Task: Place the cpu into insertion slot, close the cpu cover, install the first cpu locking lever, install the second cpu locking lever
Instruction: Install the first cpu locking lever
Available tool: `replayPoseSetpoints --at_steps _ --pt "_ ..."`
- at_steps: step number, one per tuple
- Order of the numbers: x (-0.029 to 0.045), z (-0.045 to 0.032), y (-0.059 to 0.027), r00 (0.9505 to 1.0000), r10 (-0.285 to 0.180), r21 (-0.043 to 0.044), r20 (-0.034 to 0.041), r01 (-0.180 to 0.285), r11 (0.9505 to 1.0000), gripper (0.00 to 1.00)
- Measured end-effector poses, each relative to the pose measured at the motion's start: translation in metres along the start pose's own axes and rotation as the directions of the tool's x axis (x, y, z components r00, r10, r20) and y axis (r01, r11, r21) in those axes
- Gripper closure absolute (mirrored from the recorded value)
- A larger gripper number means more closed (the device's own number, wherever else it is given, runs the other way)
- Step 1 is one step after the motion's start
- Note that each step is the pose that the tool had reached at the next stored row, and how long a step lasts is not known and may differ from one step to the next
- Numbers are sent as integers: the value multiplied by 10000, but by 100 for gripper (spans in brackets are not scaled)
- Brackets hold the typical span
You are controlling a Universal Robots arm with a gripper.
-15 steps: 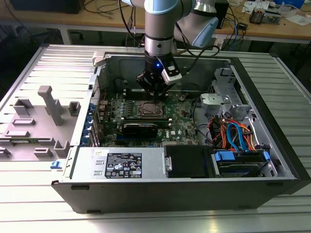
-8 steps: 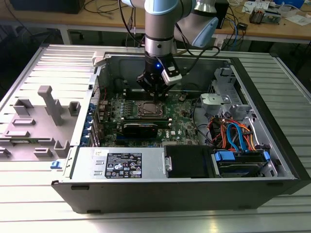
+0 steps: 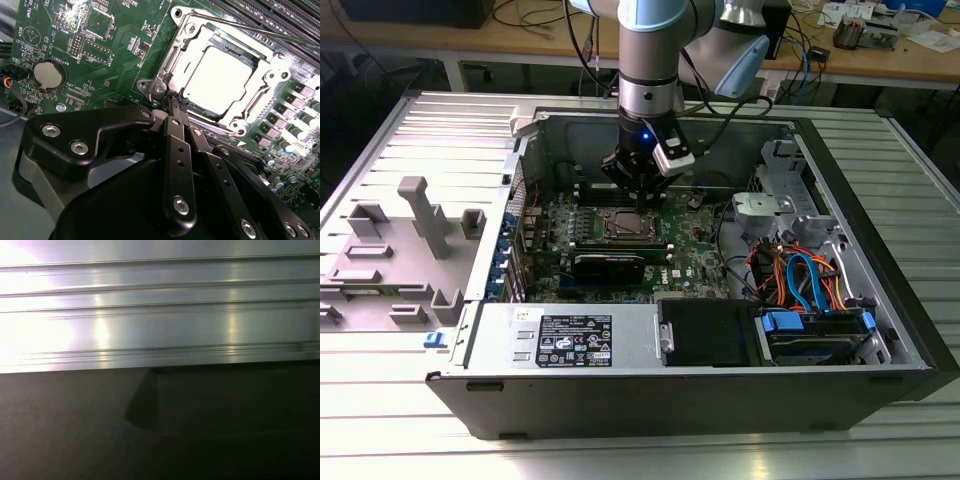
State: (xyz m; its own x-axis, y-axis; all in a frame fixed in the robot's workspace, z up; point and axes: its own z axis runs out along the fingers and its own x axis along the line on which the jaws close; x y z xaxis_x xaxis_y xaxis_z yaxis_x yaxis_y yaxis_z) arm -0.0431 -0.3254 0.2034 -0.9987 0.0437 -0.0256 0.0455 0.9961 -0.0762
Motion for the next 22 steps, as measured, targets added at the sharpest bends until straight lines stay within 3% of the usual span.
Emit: replayPoseSetpoints --at_steps 7,13,22 --pt "0 1 0 10000 1 -9 0 -1 10000 89" --pt "-1 6 1 10000 3 -100 -4 -3 9999 89" --pt "-1 6 1 10000 2 -102 -4 -2 9999 89"
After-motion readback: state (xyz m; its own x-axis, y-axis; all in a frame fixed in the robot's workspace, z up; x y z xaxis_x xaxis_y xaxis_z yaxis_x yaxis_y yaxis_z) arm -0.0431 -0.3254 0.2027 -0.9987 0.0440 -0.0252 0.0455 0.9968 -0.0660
